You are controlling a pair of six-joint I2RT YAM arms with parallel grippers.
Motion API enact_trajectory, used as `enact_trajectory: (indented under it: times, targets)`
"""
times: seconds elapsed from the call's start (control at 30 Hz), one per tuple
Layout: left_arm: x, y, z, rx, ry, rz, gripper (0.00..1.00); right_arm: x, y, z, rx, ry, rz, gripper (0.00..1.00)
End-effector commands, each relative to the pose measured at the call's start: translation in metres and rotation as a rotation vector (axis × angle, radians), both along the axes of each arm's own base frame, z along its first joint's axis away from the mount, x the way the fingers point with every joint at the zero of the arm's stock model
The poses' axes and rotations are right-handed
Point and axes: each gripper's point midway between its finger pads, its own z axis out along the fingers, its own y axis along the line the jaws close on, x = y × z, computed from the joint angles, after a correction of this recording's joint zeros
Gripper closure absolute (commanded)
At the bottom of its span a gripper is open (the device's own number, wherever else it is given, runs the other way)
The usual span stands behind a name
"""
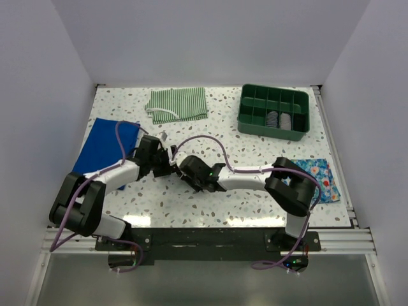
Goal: Roll the underwear
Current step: Pick up the underwear from the center of the board, then place the underwear in the storage box.
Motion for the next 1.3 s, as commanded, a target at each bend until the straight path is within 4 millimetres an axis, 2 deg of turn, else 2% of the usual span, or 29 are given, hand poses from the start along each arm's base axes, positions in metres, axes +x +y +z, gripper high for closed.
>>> enact_trajectory:
  times: [0.0,0.17,0.27,0.53,0.73,1.0,1.27]
  targets:
    - [0.022,0.022,0.033,0.05,-0.087,0.093,0.14,-0.006,-0.046,-0.002,-0.048,0.065,-0.127,1.0]
    - [0.021,0.027,0.053,0.023,-0.135,0.132,0.12,0.005,-0.059,0.024,0.023,0.07,-0.219,1.0]
    - [0.015,0.027,0.054,0.007,-0.141,0.135,0.12,0.018,-0.062,0.042,0.078,0.068,-0.269,1.0]
    - [0.004,0.025,0.047,-0.012,-0.125,0.112,0.12,0.042,-0.076,0.07,0.135,0.069,-0.381,1.0]
    - [-0.001,0.022,0.043,-0.026,-0.116,0.09,0.12,0.066,-0.096,0.093,0.18,0.047,-0.484,1.0]
    - [-0.003,0.016,0.043,-0.049,-0.114,0.053,0.12,0.11,-0.144,0.138,0.21,-0.043,-0.659,1.0]
    - [-0.006,0.011,0.039,-0.056,-0.102,0.005,0.12,0.16,-0.214,0.169,0.2,-0.118,-0.905,1.0]
